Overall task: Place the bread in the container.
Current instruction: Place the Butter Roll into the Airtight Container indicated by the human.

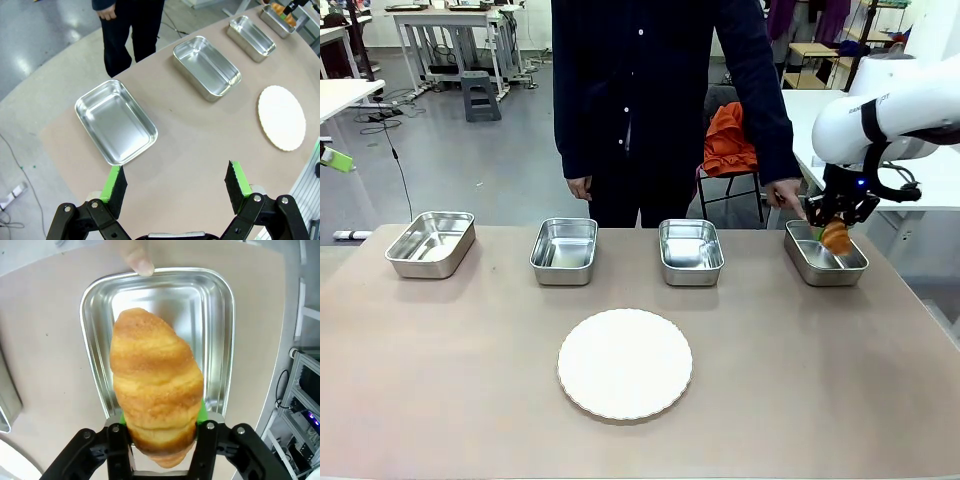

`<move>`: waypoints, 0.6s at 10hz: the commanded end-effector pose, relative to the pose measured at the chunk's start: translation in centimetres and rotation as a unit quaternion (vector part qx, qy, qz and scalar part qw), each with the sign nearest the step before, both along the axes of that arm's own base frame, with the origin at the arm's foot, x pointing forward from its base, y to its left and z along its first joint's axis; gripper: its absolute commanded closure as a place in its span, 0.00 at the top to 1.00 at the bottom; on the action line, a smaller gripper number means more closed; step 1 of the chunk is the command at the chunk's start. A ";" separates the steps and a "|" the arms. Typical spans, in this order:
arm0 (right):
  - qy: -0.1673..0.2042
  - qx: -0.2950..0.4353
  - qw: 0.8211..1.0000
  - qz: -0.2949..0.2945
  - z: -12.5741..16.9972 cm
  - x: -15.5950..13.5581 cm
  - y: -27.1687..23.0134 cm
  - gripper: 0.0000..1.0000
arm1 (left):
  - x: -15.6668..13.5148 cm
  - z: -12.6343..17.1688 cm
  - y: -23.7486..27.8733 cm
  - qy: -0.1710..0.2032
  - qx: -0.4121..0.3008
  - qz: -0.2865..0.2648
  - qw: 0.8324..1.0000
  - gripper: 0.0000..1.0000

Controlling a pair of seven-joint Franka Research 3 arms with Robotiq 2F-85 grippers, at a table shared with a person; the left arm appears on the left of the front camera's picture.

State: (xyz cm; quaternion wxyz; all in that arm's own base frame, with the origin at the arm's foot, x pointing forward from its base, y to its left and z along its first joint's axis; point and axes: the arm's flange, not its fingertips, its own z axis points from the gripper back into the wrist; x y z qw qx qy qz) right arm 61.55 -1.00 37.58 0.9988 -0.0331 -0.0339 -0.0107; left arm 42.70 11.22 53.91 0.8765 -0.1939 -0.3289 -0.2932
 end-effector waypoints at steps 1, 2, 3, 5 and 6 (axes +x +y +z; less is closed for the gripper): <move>-0.027 -0.002 1.000 -0.009 0.0 -1.1 -0.4 0.52 | -0.1 0.1 0.0 -0.002 -0.001 0.004 1.000 1.00; -0.036 -0.006 0.999 -0.006 0.0 -1.0 -0.5 1.00 | -0.1 0.1 0.0 -0.002 -0.001 0.004 1.000 1.00; -0.037 -0.002 0.999 -0.008 0.3 -1.2 -0.4 1.00 | -0.1 0.1 0.0 -0.002 -0.001 0.004 1.000 1.00; -0.042 -0.001 0.999 -0.007 0.4 -1.0 -0.5 1.00 | -0.1 0.1 0.0 -0.002 -0.001 0.004 1.000 1.00; -0.042 0.002 0.999 -0.014 0.5 -0.9 -0.5 1.00 | -0.1 0.1 0.0 -0.002 -0.001 0.004 1.000 1.00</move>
